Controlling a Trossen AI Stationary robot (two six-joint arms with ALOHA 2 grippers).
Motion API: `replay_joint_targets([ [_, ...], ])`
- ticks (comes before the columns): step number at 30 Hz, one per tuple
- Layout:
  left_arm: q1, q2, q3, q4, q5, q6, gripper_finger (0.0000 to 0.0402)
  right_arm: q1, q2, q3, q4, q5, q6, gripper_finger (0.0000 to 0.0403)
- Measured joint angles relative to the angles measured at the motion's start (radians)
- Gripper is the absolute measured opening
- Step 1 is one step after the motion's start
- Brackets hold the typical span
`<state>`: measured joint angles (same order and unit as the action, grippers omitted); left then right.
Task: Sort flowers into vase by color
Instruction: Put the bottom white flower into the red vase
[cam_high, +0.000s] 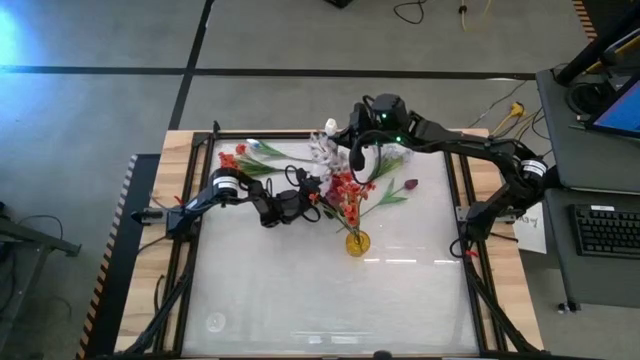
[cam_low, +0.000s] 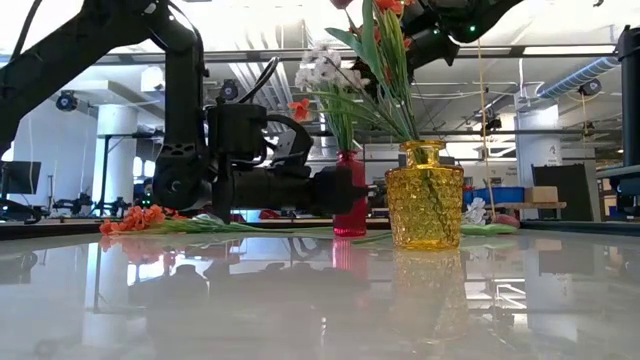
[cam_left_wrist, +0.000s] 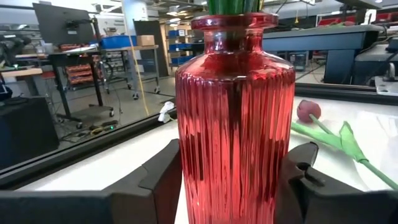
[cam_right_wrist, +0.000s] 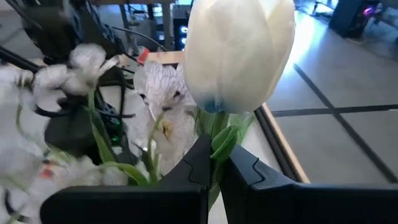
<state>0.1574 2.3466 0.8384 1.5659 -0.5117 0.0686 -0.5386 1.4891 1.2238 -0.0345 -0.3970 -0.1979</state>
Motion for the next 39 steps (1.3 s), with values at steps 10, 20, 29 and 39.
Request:
replay_joint_targets([
  [10,0.000,-0.001,-0.015,0.007,0.000,0.007,0.0165,0.002,0.000,-0.037,0.053,0.032,-0.032,0.0013],
  [20,-0.001,-0.002,-0.016,0.007,0.000,0.019,0.0165,0.001,0.000,-0.065,0.049,0.038,-0.059,0.0013],
  [29,-0.001,-0.002,-0.016,0.006,-0.002,0.019,0.0165,0.001,-0.010,-0.058,0.046,0.029,-0.015,0.0021],
  [39,0.000,-0.001,-0.024,0.006,-0.005,0.019,0.0165,-0.007,-0.019,-0.013,-0.077,0.033,0.051,0.0122],
])
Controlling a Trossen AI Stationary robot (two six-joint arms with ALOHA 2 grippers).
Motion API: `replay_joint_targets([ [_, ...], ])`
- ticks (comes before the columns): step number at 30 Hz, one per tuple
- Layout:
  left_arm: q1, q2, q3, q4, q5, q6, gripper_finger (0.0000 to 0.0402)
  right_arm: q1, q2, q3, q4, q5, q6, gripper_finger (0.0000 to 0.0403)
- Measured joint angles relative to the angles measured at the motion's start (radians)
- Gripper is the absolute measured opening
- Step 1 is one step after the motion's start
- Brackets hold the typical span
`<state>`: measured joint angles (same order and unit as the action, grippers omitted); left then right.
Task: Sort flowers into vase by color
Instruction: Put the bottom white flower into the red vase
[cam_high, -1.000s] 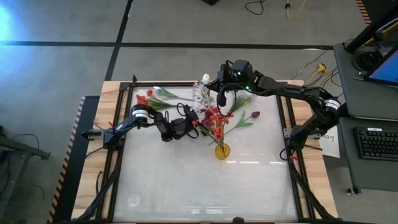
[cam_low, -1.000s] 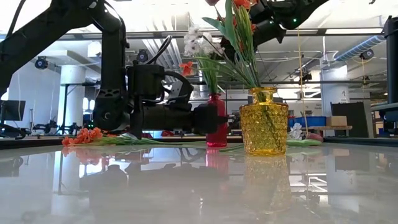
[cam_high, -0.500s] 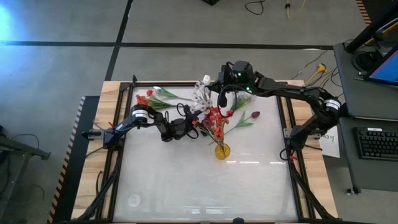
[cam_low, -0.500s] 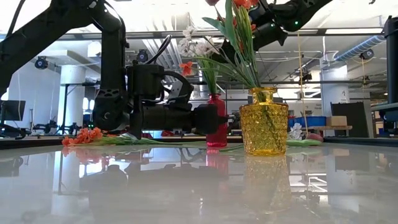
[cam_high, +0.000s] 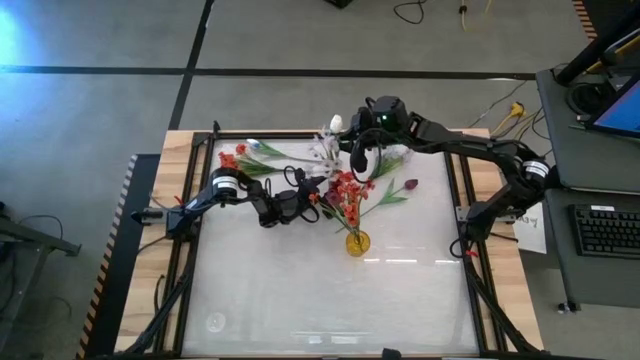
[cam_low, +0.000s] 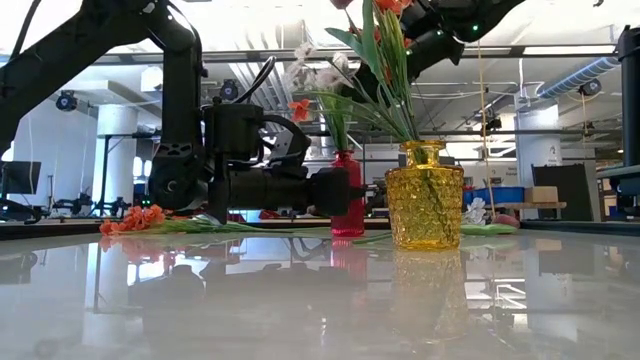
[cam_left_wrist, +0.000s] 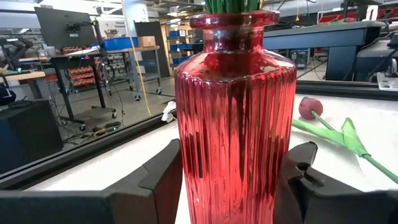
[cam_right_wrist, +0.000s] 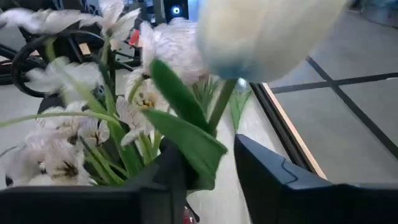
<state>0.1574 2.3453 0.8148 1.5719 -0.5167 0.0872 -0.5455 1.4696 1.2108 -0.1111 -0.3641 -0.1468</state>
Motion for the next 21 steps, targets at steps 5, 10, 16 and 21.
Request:
replay_joint_targets([
  [5,0.000,0.000,-0.002,0.000,-0.002,0.000,0.0165,-0.017,-0.005,0.008,0.002,0.032,0.073,0.0146],
  [10,0.000,0.000,-0.003,0.000,-0.001,0.000,0.0165,-0.023,0.002,0.009,0.006,0.032,0.122,0.0150],
  [16,0.000,0.001,-0.004,0.000,-0.001,0.001,0.0165,-0.024,0.046,0.010,0.022,0.000,0.165,0.0164],
  [21,0.000,0.001,-0.004,0.000,0.000,0.001,0.0165,-0.025,0.061,0.011,0.031,-0.003,0.176,0.0184],
])
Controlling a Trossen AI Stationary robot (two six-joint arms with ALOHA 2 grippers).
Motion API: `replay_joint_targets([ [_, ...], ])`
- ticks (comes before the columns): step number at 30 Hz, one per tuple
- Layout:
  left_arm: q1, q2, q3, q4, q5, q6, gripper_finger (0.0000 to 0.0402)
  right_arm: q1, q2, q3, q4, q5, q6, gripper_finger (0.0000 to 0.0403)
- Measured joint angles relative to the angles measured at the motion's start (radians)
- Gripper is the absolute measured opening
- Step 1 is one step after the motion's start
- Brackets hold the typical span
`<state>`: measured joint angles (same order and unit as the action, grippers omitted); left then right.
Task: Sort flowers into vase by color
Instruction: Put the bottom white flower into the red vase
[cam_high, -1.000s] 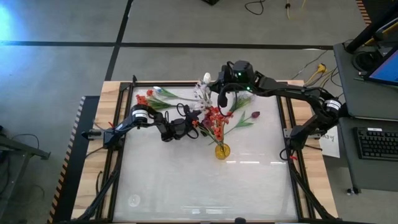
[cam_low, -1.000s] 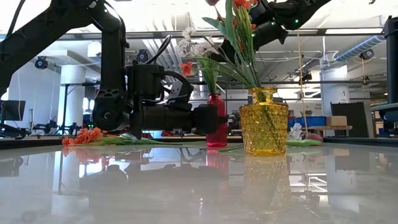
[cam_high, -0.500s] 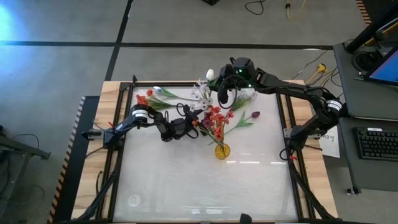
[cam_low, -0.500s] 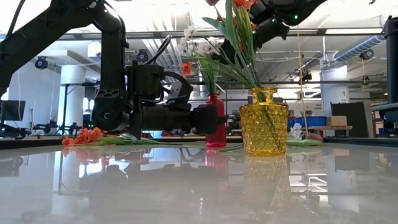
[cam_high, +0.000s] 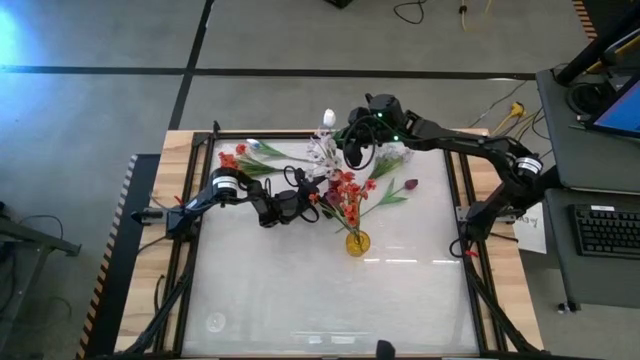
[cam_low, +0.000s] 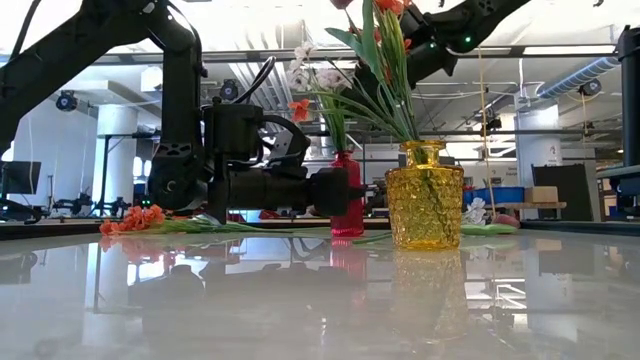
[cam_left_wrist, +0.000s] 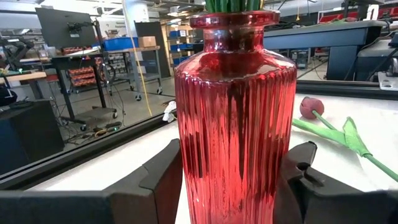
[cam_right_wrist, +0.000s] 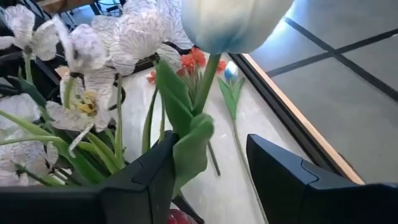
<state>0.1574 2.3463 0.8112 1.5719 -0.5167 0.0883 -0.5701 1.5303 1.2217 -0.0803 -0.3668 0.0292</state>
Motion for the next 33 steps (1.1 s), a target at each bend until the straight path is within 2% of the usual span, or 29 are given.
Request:
replay_joint_targets([
  [5,0.000,0.000,0.000,0.000,0.001,0.000,0.0165,0.000,0.002,0.000,0.008,-0.055,0.050,0.0195],
  [15,0.000,0.000,0.000,0.000,0.002,0.000,0.0165,-0.005,0.009,0.000,0.012,-0.025,0.052,0.0248],
  [20,0.000,0.000,0.000,0.000,0.004,0.000,0.0165,-0.003,0.032,0.000,0.019,-0.024,0.053,0.0250],
  [26,0.000,0.000,0.000,-0.001,0.003,-0.001,0.0165,0.001,0.037,-0.001,0.011,-0.027,0.052,0.0202],
  [33,0.000,0.001,0.000,-0.003,0.001,0.001,0.0164,0.003,0.037,-0.001,0.016,-0.033,0.046,0.0077],
])
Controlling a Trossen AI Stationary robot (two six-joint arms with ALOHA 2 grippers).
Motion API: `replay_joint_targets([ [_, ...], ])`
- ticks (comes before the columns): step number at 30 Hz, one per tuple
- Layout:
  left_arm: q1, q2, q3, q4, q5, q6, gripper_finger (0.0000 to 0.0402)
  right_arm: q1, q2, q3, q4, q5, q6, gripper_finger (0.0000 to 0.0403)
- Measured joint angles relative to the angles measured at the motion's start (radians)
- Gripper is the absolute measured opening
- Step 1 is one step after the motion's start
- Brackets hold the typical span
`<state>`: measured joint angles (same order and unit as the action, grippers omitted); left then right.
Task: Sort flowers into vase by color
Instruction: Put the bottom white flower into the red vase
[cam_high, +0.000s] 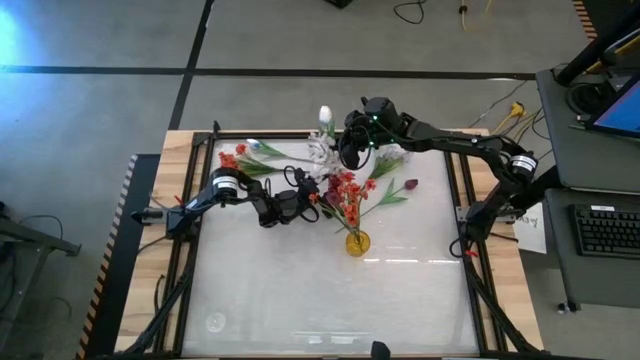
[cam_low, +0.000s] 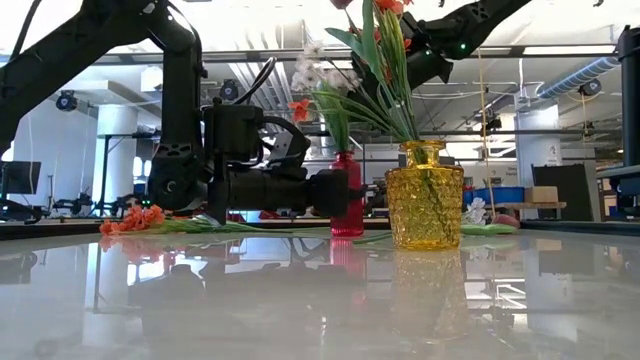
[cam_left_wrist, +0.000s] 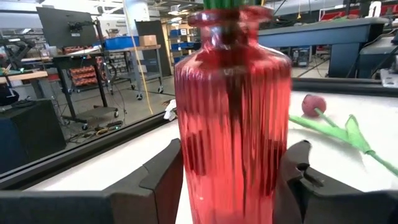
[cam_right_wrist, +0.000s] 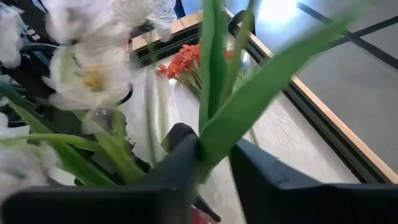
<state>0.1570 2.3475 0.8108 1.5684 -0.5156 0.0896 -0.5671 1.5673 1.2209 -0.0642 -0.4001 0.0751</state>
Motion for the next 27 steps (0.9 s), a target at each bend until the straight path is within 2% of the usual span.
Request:
replay_joint_targets([
  [2,0.000,0.001,0.000,0.000,0.002,-0.001,0.0164,0.004,0.000,0.000,0.001,0.000,-0.013,0.0038],
  [4,0.000,0.001,0.000,0.000,0.001,-0.001,0.0164,0.010,-0.002,0.000,0.001,-0.001,-0.023,0.0020],
  [23,-0.001,0.000,-0.001,0.001,0.002,-0.001,0.0164,0.043,-0.005,-0.021,0.000,0.020,-0.066,0.0018],
  [27,-0.001,0.000,-0.002,0.002,0.003,-0.002,0.0164,0.043,-0.007,-0.017,-0.005,0.020,-0.066,0.0030],
])
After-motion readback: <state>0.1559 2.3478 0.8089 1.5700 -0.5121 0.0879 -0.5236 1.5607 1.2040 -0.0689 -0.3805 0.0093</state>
